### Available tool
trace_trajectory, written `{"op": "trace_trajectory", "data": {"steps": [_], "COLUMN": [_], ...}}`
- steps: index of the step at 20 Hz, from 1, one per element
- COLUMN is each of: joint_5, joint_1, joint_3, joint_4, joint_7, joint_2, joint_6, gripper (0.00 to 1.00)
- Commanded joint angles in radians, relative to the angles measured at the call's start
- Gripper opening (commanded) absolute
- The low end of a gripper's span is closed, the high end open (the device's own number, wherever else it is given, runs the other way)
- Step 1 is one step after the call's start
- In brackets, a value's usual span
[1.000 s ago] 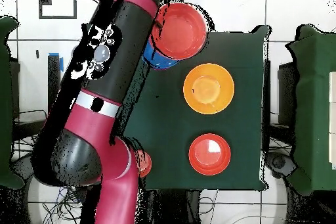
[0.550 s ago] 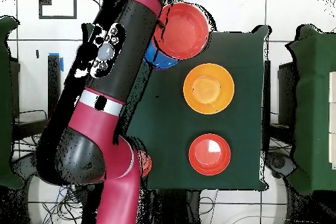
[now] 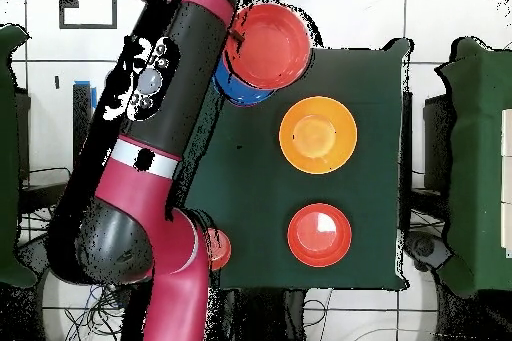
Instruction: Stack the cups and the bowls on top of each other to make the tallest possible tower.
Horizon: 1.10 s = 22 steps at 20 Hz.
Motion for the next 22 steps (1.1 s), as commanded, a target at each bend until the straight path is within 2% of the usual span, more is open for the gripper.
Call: {"op": "trace_trajectory", "data": {"steps": [1, 16, 22], "joint_5": [-0.031, -0.063, -0.097], "joint_1": [0.022, 0.069, 0.087], "joint_3": [0.021, 0.101, 0.131], "joint_4": [-0.073, -0.019, 0.004], "joint_7": [0.203, 0.253, 0.264], "joint_2": [-0.009, 0.012, 0.015], "joint_6": [-0.015, -0.045, -0.061], "gripper": [0.0, 0.0, 0.0]}}
